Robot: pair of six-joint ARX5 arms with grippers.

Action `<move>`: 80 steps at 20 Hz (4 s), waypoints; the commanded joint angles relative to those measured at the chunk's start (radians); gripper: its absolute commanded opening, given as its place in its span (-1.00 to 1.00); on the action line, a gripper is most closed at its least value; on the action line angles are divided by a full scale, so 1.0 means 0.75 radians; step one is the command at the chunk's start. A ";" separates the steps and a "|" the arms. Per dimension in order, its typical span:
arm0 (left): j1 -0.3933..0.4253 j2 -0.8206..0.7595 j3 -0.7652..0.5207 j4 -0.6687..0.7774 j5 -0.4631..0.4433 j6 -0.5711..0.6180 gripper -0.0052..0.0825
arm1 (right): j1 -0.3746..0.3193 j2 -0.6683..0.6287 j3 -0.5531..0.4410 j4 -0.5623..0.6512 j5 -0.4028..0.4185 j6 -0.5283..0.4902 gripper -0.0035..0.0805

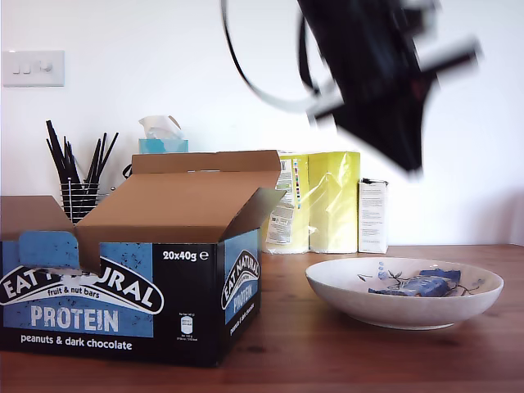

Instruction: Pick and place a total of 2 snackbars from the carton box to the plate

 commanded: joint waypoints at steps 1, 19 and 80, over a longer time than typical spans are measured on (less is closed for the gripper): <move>0.026 -0.045 0.021 -0.034 0.006 -0.011 -0.93 | 0.003 0.013 0.012 0.040 -0.002 -0.003 -0.95; 0.407 -0.962 -1.214 0.493 0.014 -0.067 -0.93 | 0.097 0.601 0.012 0.594 -0.575 -0.120 -0.95; 0.364 -0.367 -1.221 0.473 -0.136 -0.313 0.05 | 0.458 0.425 0.013 0.210 0.052 0.071 -0.95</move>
